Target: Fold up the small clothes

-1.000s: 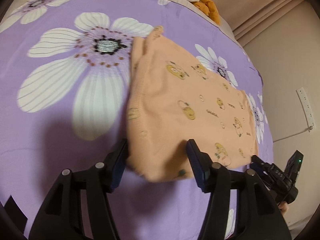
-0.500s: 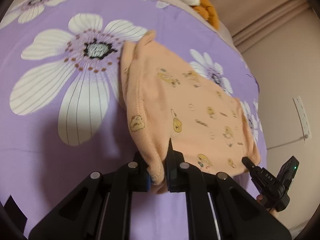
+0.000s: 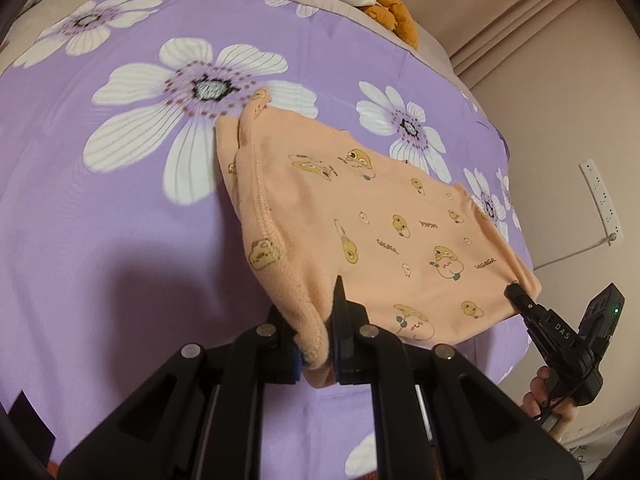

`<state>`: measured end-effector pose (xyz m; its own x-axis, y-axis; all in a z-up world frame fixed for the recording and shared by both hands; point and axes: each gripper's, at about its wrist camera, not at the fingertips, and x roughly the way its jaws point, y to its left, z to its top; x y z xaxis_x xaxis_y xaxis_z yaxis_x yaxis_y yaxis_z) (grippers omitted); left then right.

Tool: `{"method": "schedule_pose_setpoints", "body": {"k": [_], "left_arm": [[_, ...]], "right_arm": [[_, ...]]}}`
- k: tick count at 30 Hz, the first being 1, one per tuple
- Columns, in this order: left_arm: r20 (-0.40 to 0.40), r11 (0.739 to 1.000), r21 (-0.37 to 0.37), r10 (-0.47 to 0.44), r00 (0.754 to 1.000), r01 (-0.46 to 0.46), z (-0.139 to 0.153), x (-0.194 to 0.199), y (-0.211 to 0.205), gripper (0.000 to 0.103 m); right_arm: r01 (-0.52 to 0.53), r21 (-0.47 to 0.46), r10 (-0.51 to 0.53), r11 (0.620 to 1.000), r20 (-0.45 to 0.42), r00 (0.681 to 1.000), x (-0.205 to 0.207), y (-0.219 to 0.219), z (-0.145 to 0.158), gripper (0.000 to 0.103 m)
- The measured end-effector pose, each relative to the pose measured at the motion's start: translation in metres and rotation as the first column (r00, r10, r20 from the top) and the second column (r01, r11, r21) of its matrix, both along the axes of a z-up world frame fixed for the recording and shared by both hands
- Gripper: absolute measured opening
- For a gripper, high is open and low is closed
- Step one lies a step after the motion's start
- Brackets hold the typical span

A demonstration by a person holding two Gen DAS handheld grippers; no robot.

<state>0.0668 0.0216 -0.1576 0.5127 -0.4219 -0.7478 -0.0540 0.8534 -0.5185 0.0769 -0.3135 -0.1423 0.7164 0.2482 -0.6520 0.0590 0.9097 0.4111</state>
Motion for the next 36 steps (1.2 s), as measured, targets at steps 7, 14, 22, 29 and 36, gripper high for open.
{"method": "schedule_pose_setpoints", "body": {"k": [7, 14, 22, 29, 36], "left_arm": [[-0.047, 0.998, 0.055, 0.003, 0.999, 0.0, -0.018, -0.012, -0.001, 0.012], [-0.092, 0.996, 0.088, 0.018, 0.996, -0.01, -0.037, -0.008, -0.002, 0.017], [-0.072, 0.991, 0.133, 0.044, 0.996, -0.034, -0.024, -0.011, 0.004, 0.027], [-0.034, 0.985, 0.154, 0.086, 0.996, -0.08, -0.014, -0.02, 0.017, 0.031], [0.018, 0.961, 0.214, 0.178, 0.984, -0.177, 0.001, -0.031, 0.038, 0.03]], "right_arm": [[0.018, 0.017, -0.017, 1.0, -0.052, 0.998, -0.01, -0.005, -0.015, 0.006], [0.074, 0.02, -0.069, 0.997, -0.17, 0.983, -0.001, -0.009, -0.047, 0.006], [0.041, -0.022, -0.042, 0.999, -0.083, 0.996, -0.003, 0.005, -0.013, 0.006], [-0.091, -0.058, 0.095, 0.994, 0.067, 0.993, 0.0, 0.047, 0.035, 0.006], [-0.295, -0.092, 0.304, 0.951, 0.112, 0.946, -0.003, 0.105, 0.047, 0.006]]}}
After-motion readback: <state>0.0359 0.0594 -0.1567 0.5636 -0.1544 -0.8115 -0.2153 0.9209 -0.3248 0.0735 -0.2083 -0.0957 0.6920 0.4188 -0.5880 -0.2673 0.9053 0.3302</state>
